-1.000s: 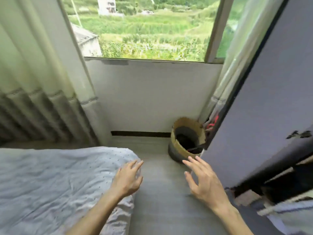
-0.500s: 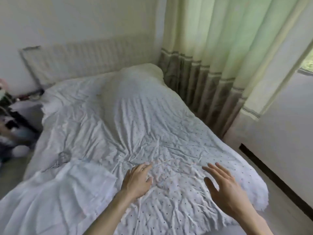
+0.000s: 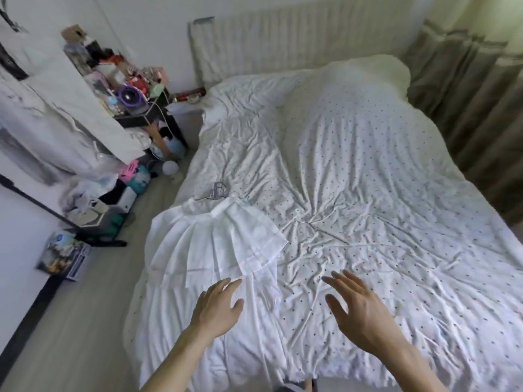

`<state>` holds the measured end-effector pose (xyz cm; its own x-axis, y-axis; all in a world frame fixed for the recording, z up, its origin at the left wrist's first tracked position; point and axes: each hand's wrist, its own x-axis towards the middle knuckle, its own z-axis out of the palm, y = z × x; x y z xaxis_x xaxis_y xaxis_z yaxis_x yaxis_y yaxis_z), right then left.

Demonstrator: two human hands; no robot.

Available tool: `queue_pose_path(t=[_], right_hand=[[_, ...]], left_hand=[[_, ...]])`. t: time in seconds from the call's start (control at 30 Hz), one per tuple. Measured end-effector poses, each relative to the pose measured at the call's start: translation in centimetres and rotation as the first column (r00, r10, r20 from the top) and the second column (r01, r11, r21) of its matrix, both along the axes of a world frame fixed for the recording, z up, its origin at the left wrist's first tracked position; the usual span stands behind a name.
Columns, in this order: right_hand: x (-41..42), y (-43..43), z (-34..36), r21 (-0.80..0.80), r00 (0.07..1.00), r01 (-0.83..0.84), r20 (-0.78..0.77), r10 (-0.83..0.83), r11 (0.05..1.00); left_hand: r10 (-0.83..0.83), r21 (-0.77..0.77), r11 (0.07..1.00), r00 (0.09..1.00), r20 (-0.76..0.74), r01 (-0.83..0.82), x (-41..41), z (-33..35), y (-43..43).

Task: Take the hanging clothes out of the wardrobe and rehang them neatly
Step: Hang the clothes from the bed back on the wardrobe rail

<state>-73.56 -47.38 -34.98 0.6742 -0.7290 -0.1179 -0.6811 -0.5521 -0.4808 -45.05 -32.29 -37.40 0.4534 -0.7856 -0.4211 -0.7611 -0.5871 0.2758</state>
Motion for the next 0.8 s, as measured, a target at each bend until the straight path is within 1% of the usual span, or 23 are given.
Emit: queue_pose_path(t=[0.17,0.33,0.47,0.63,0.8], right_hand=[[5.6,2.4,-1.6,0.092,0.996,-0.070,-0.056,0.076,0.993],[13.1,2.9,-4.0,0.166,0.984,-0.096,-0.135,0.119,0.981],[21.3,2.1,-6.8,0.229,0.965,-0.113,-0.207,0.162,0.967],[32.2,-0.1,-11.5,0.332,0.917,-0.155,-0.302,0.260,0.930],[41.6,-3.8,-15.8,0.374,0.882,-0.125,-0.382,0.275,0.919]], left_hand=[[0.046,0.021,0.999,0.999,-0.007,-0.045,4.5,-1.3,2.6],[0.096,0.066,0.994,0.993,-0.068,-0.091,11.0,-3.5,3.0],[0.098,0.094,0.991,0.992,-0.079,-0.090,19.1,-5.5,1.5],[0.060,0.209,0.977,0.998,-0.036,-0.051,30.5,-9.2,-1.8],[0.013,0.312,0.950,1.000,0.020,-0.019,41.0,-13.3,-7.6]])
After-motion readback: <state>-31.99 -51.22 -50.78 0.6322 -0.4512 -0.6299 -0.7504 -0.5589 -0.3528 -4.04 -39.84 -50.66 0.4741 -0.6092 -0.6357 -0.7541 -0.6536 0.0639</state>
